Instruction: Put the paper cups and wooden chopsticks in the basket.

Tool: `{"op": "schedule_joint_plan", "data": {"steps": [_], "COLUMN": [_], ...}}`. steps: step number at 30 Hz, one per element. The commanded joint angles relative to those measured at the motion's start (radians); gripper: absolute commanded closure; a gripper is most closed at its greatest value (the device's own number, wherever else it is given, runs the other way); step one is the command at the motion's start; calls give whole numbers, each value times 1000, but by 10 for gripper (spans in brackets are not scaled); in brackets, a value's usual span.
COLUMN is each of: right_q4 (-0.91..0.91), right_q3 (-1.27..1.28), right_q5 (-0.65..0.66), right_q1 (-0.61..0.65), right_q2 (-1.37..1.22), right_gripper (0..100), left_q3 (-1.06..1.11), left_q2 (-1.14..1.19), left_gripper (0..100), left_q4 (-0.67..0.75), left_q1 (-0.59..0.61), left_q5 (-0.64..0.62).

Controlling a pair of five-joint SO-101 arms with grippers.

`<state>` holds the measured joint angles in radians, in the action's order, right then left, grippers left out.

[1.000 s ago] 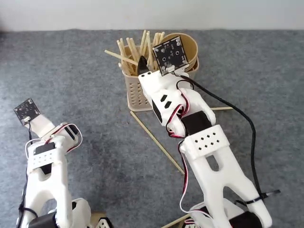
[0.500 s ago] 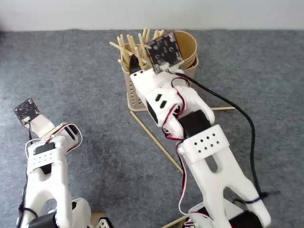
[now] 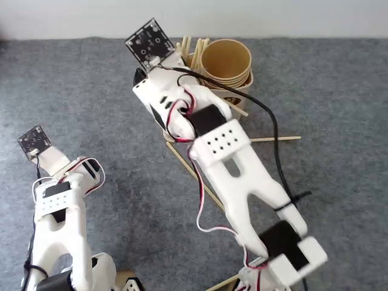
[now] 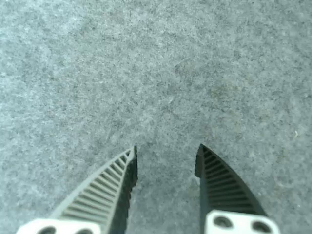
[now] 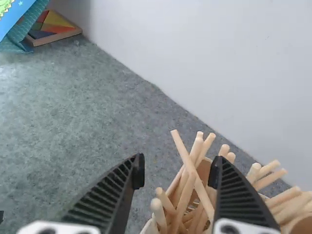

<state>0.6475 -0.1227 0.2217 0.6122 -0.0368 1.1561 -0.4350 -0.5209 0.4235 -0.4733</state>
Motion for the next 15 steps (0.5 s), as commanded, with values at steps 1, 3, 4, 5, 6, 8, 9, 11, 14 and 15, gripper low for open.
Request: {"op": "schedule_joint_plan", "data": {"steps": [1,3,4,5,6,8,9,11,14,15], "right_q4": [5,5,5,5,5,2,4,5,5,5], "right_q3": [-97,-127,-146,-169,-189,-229,-249,-288,-333,-345], "right_q5": [14,14,15,17,29,61,69,77,77,77], "right_q1": [5,5,4,2,1,-10,-15,-28,-53,-61], "right_q2": [-42,-77,-97,-119,-139,-177,-196,-219,-229,-229], "right_gripper": [768,768,768,768,768,768,775,835,988,992], "left_q3": [-25,-25,-25,-25,-25,-25,-25,-25,-25,-25], "left_q2": [-28,-28,-28,-28,-28,-28,-28,-28,-28,-28], "left_gripper": [811,811,811,811,811,811,811,811,811,811], "left_q4": [18,18,18,18,18,18,18,18,18,18], "left_q1": [2,2,2,2,2,2,2,2,3,3], "left_q5": [11,11,11,11,11,11,11,11,11,11]}}
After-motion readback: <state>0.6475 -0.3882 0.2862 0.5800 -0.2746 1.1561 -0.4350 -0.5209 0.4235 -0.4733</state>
